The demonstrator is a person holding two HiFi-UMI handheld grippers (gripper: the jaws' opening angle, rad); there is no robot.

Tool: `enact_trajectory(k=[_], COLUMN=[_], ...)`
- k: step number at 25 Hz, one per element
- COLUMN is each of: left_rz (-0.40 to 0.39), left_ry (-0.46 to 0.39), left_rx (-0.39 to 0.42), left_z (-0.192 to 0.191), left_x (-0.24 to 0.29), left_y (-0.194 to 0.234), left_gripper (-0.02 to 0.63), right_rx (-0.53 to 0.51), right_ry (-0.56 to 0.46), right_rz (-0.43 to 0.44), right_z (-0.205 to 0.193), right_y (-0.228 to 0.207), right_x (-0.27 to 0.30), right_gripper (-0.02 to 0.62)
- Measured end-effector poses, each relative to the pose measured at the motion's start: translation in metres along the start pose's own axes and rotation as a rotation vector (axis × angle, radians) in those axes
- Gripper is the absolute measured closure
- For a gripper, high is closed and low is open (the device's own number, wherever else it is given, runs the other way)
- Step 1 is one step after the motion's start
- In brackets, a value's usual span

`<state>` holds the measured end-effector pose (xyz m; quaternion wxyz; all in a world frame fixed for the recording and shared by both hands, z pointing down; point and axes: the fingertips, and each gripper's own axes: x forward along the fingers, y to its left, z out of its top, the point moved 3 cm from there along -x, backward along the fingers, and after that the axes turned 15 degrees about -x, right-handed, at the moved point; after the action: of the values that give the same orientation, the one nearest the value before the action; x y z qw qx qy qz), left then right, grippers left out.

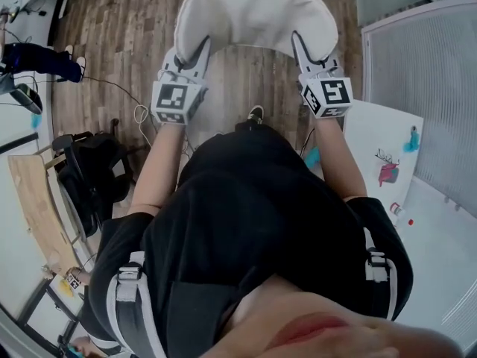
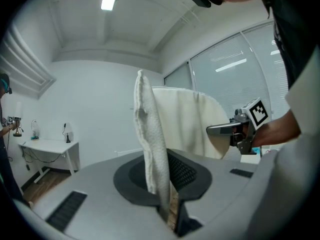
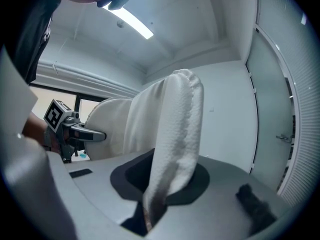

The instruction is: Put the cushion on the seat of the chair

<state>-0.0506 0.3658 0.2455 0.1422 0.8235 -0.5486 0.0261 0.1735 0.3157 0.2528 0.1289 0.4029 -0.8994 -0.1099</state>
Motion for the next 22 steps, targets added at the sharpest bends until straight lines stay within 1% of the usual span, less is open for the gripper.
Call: enact_trajectory(k=[3,7,11,18,22], left_rz=[0.013,0.036,0.049,0.056,0.046], left_ry=[0.003,0.005,0.009,0.008,0.006], left_rx=[0.003,0.000,0.001,0.009,0.006], left_z=[0.001,0.002,0.002,0.011,0.014], left_x=[0.020,0.036,0.050,0.069,0.085], left_y=[-0.008,-0.014,-0.017,-0.005,0.012], left_gripper=[0.555,0.555,0.555,0.555,0.555], right_rx=[0.013,0.018,0.024,0.023,0.018], right_ry=[-0.015,-0.041,-0.042,-0.032,-0.022], right_rz=[0.017,0.052,0.067,0.074,0.065], right_z=[-0.010,-0.017,-0.025,-0.021,-0.023], right_y=[-0.020,-0.036,-0.051,-0.064,-0.071], right_x=[0.004,0.009,0.016,0.036,0.056], right_gripper=[0.538,0.538,0.538,0.538,0.538])
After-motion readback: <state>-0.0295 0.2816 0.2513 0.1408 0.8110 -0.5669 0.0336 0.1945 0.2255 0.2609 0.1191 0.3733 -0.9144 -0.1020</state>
